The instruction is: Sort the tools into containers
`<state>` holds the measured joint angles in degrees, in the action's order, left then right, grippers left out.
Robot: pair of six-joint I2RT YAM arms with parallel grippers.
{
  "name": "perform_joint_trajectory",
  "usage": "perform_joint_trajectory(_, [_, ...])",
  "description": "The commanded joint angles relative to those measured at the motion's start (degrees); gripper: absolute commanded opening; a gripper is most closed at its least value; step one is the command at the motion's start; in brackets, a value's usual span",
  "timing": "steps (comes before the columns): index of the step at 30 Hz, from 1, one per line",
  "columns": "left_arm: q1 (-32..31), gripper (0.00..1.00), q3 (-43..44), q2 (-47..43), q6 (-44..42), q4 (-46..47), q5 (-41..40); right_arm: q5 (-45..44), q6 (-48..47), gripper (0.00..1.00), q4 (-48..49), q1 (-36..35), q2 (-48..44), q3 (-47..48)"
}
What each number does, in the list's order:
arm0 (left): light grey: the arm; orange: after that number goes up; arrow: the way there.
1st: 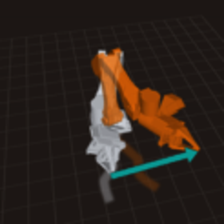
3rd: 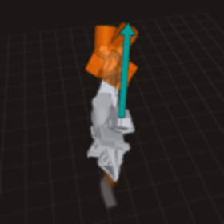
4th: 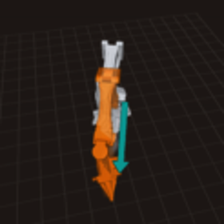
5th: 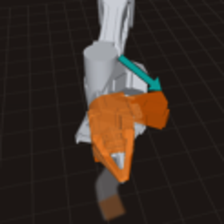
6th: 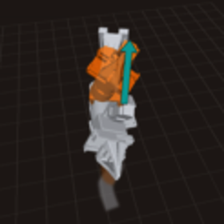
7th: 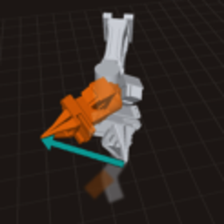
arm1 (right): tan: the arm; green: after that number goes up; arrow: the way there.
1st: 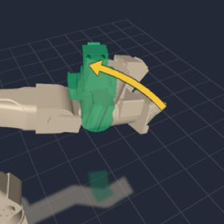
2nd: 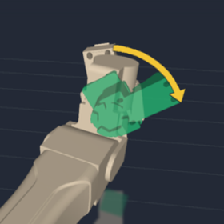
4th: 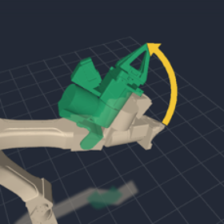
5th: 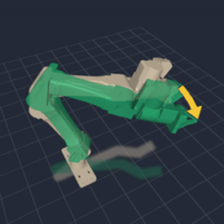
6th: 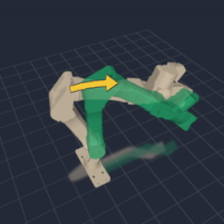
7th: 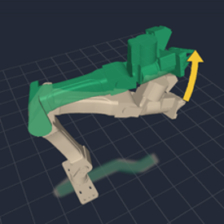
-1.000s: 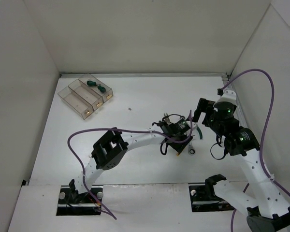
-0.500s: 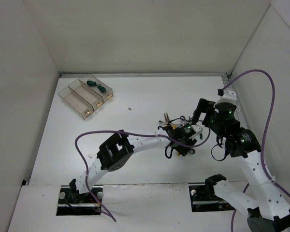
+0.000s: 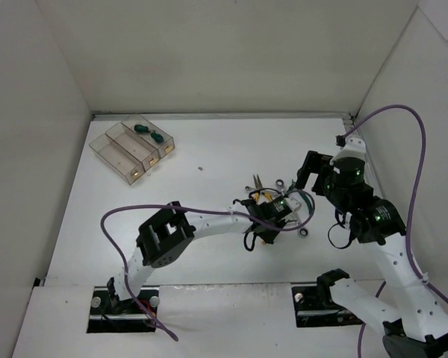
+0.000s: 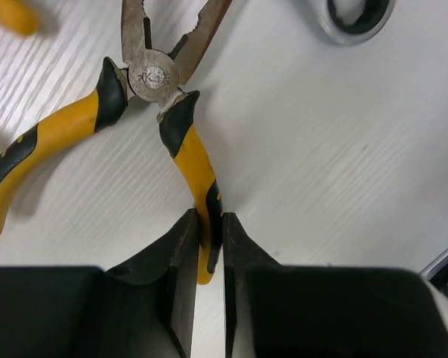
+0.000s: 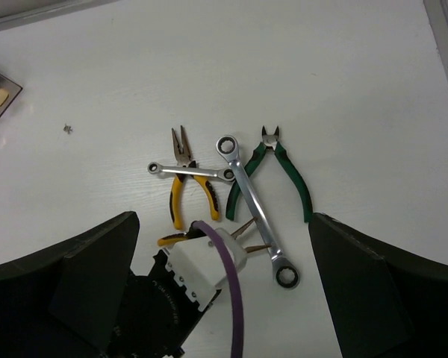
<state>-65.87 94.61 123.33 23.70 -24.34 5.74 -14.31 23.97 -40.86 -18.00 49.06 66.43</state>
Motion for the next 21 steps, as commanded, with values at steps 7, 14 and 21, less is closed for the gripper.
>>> perform_joint_trajectory(7, [4.4,0.00,-7.3,-19.3,1.3,2.7,-3.5,-4.9,-2.1,0.97,2.5,-0.1,2.8,7.2])
perform_joint_trajectory(14, [15.6,0.00,-13.6,-33.6,1.9,10.0,2.3,-4.0,-1.0,0.97,2.5,0.1,6.0,6.5])
perform_joint_trajectory(21, [37.3,0.00,-19.0,-41.1,10.6,21.0,14.9,-1.0,-0.5,0.97,2.7,0.4,7.4,4.8])
